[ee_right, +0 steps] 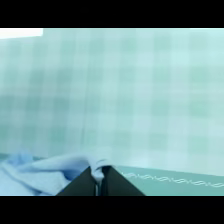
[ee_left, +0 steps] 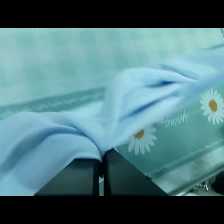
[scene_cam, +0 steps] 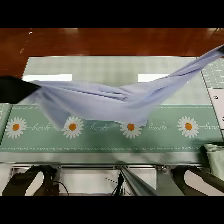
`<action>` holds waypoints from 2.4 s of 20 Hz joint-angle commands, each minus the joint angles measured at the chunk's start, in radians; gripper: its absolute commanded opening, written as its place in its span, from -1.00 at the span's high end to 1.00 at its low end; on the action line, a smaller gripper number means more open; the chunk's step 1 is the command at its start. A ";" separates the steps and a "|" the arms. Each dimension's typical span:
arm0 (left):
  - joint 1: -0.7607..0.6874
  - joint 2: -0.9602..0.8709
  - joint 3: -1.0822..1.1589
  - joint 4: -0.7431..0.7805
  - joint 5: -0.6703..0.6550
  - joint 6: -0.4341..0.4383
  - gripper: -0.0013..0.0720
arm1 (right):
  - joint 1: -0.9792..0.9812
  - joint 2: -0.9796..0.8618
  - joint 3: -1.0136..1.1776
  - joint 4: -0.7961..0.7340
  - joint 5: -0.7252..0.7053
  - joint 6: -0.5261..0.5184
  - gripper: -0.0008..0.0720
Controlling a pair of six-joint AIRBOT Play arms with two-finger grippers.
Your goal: Fold the shirts.
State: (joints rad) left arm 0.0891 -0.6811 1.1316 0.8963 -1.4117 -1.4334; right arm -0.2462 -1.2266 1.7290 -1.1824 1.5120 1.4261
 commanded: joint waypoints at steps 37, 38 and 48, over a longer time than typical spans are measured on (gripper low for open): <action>-0.083 -0.135 -0.470 -0.022 0.361 0.106 0.88 | 0.283 -0.261 -0.848 0.270 -0.389 0.046 -0.70; -0.083 -0.135 -0.470 -0.022 0.361 0.106 0.88 | 0.307 -0.262 -0.848 0.273 -0.414 0.061 -0.70; -0.052 -0.134 -0.458 -0.022 0.372 0.141 0.88 | 0.378 -0.134 -0.782 0.275 -0.348 0.069 0.90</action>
State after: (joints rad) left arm 0.0193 -0.8162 0.6643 0.8742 -1.0458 -1.2995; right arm 0.1532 -1.4498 0.9092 -0.9268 1.0954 1.5276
